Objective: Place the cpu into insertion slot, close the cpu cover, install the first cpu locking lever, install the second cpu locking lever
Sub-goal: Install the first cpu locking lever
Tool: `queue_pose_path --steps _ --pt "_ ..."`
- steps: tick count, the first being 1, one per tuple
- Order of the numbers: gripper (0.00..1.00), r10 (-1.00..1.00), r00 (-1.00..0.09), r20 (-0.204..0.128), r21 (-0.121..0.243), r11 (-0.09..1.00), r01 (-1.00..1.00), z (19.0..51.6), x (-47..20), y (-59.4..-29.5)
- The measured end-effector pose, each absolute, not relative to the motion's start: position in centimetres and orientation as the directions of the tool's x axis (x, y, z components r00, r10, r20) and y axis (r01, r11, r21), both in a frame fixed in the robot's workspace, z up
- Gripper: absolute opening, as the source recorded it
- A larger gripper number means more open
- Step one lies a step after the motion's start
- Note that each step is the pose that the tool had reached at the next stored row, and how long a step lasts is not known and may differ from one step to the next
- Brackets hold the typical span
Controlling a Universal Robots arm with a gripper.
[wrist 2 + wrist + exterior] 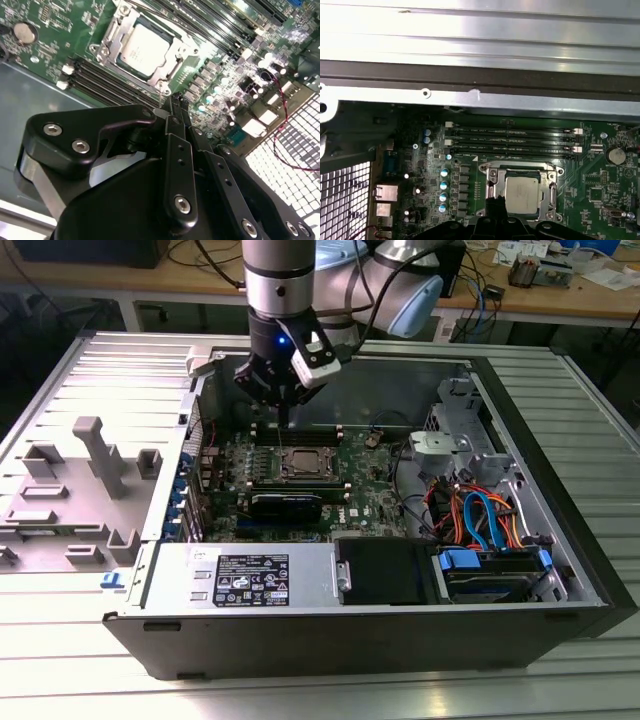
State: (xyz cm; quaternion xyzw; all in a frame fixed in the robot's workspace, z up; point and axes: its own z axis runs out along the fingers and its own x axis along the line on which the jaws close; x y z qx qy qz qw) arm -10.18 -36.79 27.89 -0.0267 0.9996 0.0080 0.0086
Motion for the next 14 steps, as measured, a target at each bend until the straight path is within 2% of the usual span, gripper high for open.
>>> queue_pose_path --steps 14 --pt "0.11 -0.077 -0.997 -0.018 0.028 0.997 -0.078 27.6 -11.8 -36.1"
